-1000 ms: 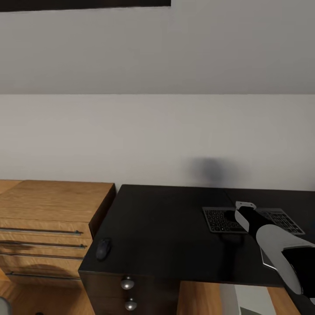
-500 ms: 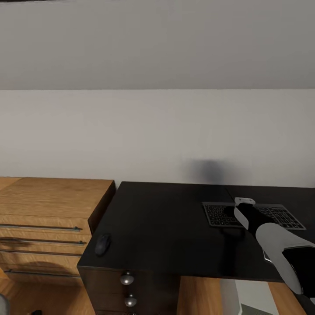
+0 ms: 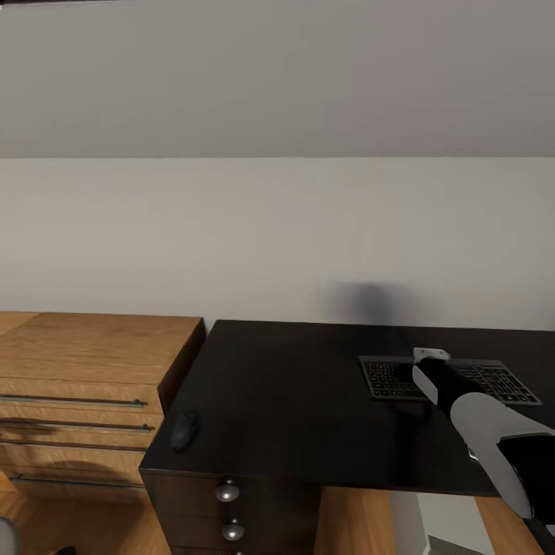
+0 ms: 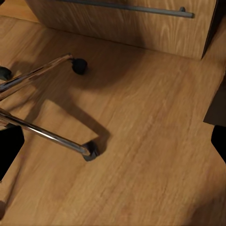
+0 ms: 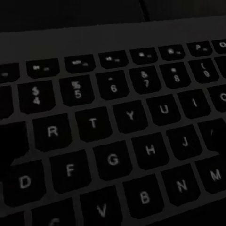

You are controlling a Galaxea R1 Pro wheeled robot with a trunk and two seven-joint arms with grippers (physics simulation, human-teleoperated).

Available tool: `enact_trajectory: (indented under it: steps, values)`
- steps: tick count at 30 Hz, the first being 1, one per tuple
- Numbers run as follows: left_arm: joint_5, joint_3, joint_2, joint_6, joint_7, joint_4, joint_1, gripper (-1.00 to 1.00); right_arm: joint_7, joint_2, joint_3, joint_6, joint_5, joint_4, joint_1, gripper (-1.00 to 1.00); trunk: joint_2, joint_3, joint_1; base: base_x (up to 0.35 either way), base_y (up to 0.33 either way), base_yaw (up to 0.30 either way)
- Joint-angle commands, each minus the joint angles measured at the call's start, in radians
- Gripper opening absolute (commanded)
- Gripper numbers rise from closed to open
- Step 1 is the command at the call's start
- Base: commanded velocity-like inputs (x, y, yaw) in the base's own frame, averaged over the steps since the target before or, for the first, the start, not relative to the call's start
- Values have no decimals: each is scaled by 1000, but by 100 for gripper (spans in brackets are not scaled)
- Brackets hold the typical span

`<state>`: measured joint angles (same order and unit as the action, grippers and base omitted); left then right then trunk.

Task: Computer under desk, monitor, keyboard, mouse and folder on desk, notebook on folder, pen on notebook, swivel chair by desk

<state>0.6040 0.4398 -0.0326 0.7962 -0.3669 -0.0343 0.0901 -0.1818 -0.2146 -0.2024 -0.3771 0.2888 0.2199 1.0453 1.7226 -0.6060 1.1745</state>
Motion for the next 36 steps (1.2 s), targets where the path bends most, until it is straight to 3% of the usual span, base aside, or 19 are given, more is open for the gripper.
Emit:
enact_trajectory:
  steps: [1,12,32,36]
  values:
    - [2,9,0,0,-8,-1,0,100,-2,0,-7,-3,35,-48,-1,100,0,-1,0,0,193,0]
    - [2,8,-1,1,-8,-1,0,100,6,17,-6,-1,-9,-49,-1,100,0,-1,0,0,93,0]
    - [2,9,0,0,-9,-1,0,100,13,21,-6,-1,-12,-49,-1,100,0,-1,0,0,56,0]
    - [2,9,0,1,-9,-1,0,100,64,20,-5,-1,-12,-49,-1,100,0,-1,0,0,0,0]
